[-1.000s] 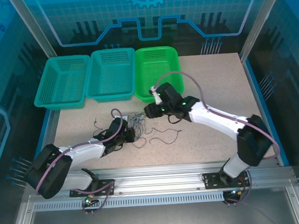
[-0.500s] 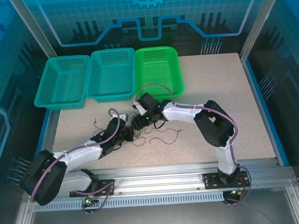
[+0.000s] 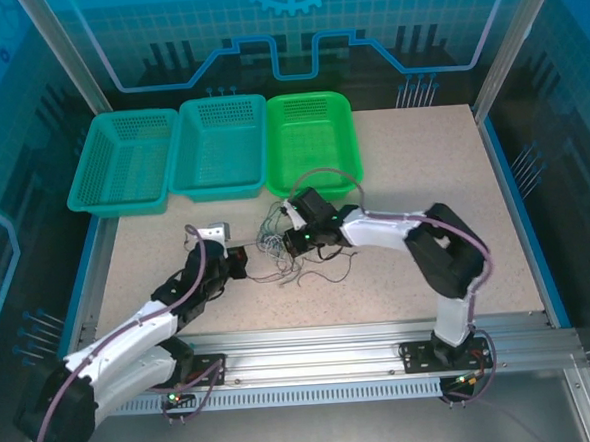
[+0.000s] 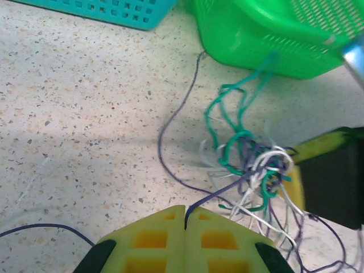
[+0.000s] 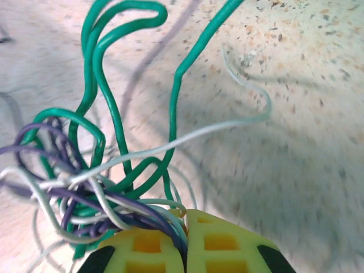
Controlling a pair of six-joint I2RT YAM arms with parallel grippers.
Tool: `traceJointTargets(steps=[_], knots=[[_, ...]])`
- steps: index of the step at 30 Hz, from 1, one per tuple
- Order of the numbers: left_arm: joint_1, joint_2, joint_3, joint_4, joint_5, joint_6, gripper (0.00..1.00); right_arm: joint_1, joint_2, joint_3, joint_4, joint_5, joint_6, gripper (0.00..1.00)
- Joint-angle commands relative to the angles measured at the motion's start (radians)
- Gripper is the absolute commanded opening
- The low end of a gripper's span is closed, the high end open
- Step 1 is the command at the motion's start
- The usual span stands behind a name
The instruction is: Untangle the cables
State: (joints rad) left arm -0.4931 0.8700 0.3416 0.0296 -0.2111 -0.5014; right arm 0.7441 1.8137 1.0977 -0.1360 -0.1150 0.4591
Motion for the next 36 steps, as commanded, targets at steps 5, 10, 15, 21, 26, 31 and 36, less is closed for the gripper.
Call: traceJointTargets(steps=[5,10,15,21,26,31,36], knots=[[0.274,-0.164,-0.042,-0.15,0.015,-0.044,0.0,-0.407,-0.303,-0.338,-0.137,0.233,0.169,0.0],[0.277,-0.081,-0.04,-0.034,0.169,-0.003,0.0,-0.426,-0.303,-0.33,-0.138,0.123,0.092,0.05],[0.22,0.152,-0.019,0.102,0.281,-0.003,0.0,-0.323,-0.214,-0.287,-0.129,0.02,0.057,0.12],[0.059,0.469,0.049,0.171,0.254,-0.025,0.0,-0.258,-0.261,-0.209,-0.17,-0.109,-0.025,0.36],[0.018,0.522,0.028,0.261,0.225,-0.07,0.0,-0.161,-0.263,-0.04,-0.297,-0.038,-0.124,0.45],[0.018,0.469,0.015,0.199,0.188,-0.053,0.0,-0.068,-0.193,0.125,-0.297,0.0,-0.117,0.54],[0.018,0.385,-0.024,0.131,0.133,-0.081,0.0,0.035,-0.018,0.328,-0.251,0.105,-0.054,0.54]])
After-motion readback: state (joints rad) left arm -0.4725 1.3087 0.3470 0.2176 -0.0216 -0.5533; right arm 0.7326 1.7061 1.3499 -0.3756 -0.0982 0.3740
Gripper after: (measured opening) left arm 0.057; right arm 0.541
